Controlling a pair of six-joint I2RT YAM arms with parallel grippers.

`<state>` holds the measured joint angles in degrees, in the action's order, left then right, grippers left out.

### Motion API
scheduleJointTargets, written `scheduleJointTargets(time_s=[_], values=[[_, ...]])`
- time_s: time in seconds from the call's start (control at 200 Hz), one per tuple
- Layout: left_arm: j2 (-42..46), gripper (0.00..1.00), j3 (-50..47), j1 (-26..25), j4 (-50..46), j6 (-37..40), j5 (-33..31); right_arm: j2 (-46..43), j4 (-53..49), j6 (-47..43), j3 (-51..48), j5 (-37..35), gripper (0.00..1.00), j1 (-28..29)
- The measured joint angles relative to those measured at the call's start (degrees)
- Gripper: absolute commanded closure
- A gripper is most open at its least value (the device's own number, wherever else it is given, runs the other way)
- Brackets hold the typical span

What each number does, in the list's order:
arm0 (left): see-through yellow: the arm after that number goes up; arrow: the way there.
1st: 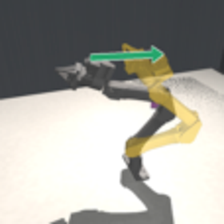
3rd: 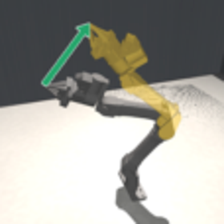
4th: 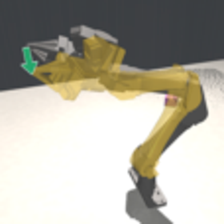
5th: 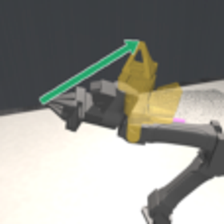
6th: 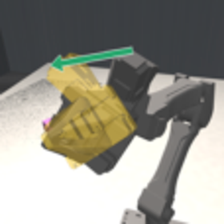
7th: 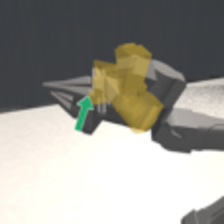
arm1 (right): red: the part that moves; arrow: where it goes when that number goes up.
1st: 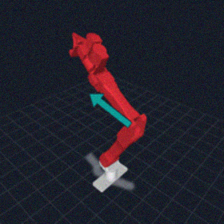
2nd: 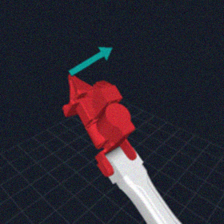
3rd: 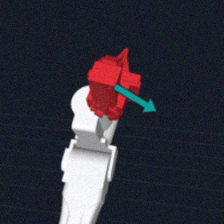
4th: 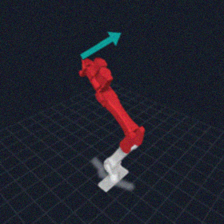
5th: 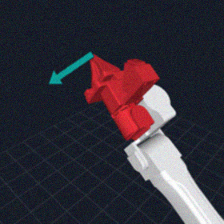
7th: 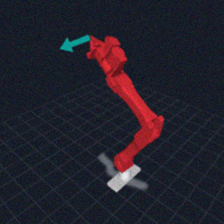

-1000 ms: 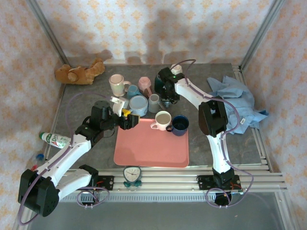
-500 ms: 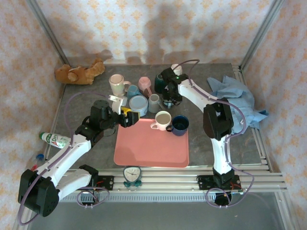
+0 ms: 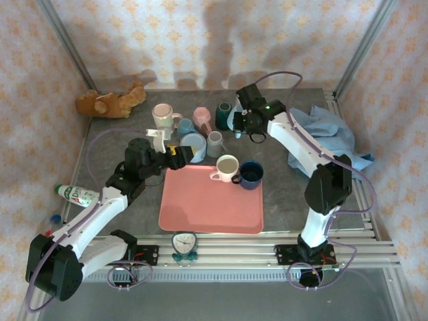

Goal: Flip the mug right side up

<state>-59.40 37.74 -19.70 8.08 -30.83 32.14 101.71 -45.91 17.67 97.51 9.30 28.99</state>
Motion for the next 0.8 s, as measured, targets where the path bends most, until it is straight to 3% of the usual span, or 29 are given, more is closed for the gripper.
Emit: scheduleJointTargets(time_s=[0.295, 0.55, 0.801], values=[[-2.89, 0.33, -3.08, -0.07, 12.22, -22.88, -5.7, -10.99, 9.73, 3.56, -6.36, 6.14, 1.0, 0.0], [-8.04, 0.32, -3.21, -1.57, 24.02, -41.13, -9.4, -14.47, 21.7, 9.57, -13.05, 13.18, 1.0, 0.0], [-14.14, 0.39, -2.73, -4.87, 31.45, -52.65, -11.93, -15.17, 32.04, 16.02, -19.39, 17.4, 1.0, 0.24]])
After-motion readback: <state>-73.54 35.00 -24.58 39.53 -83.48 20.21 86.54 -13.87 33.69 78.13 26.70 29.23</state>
